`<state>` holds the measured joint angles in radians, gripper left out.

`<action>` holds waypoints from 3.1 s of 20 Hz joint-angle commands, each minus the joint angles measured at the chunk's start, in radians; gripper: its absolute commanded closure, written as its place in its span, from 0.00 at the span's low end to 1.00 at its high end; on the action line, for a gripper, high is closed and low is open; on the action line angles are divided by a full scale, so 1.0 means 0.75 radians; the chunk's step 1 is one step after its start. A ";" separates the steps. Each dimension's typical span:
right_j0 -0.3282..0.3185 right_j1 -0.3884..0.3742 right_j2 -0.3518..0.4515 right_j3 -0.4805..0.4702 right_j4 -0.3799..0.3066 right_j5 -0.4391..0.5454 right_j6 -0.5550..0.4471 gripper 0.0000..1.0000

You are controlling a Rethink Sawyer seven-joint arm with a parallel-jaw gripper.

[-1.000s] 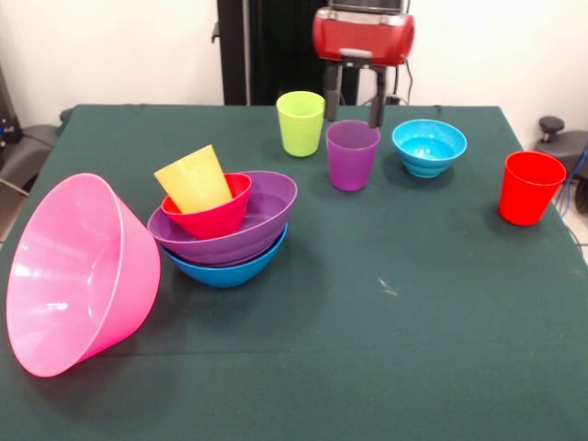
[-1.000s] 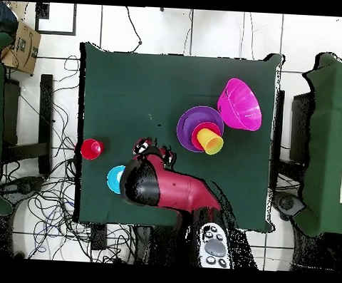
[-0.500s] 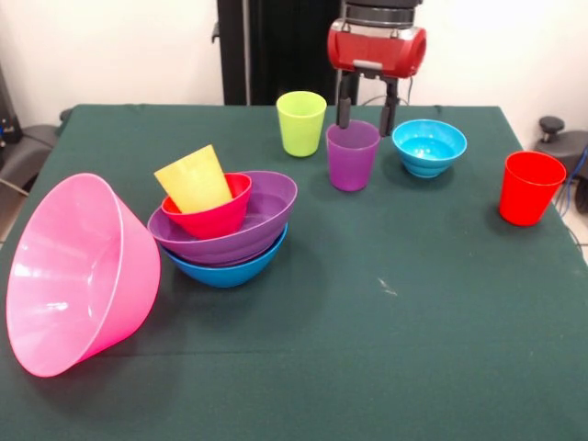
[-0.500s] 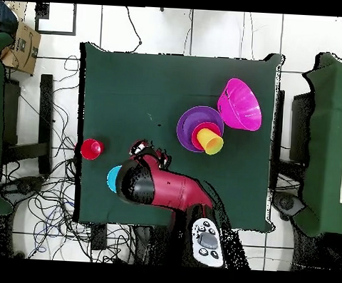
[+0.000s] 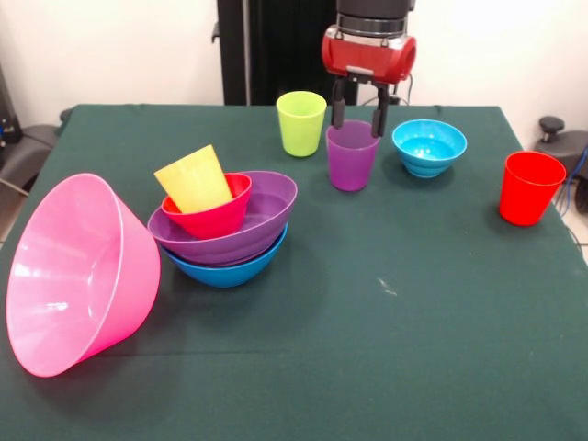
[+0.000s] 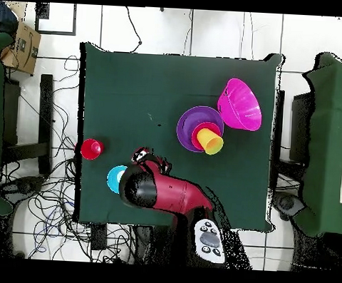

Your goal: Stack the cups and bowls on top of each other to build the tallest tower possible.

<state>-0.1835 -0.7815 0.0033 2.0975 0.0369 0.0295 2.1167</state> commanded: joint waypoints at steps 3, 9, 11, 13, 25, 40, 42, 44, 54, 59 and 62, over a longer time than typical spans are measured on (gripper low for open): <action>0.022 0.064 0.074 0.094 0.059 0.005 0.259 0.00; 0.046 0.083 0.062 0.087 0.079 -0.018 0.273 0.00; 0.050 0.100 0.048 0.071 0.080 -0.032 0.265 0.00; 0.042 0.121 0.038 0.049 0.071 -0.041 0.244 0.00; 0.023 0.180 0.038 0.019 0.058 -0.090 0.237 0.00; 0.068 0.321 0.089 -0.010 0.122 -0.221 0.299 0.00; 0.066 0.326 0.094 -0.007 0.121 -0.226 0.299 0.00; 0.061 0.337 0.101 -0.008 0.119 -0.235 0.302 0.00; 0.063 0.408 0.108 -0.049 0.131 -0.283 0.307 0.00; 0.071 0.417 0.099 -0.049 0.144 -0.278 0.302 1.00; 0.102 0.410 0.061 -0.056 0.157 -0.253 0.287 1.00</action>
<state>-0.1437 -0.4977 0.0020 2.1186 0.0816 -0.1420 2.1332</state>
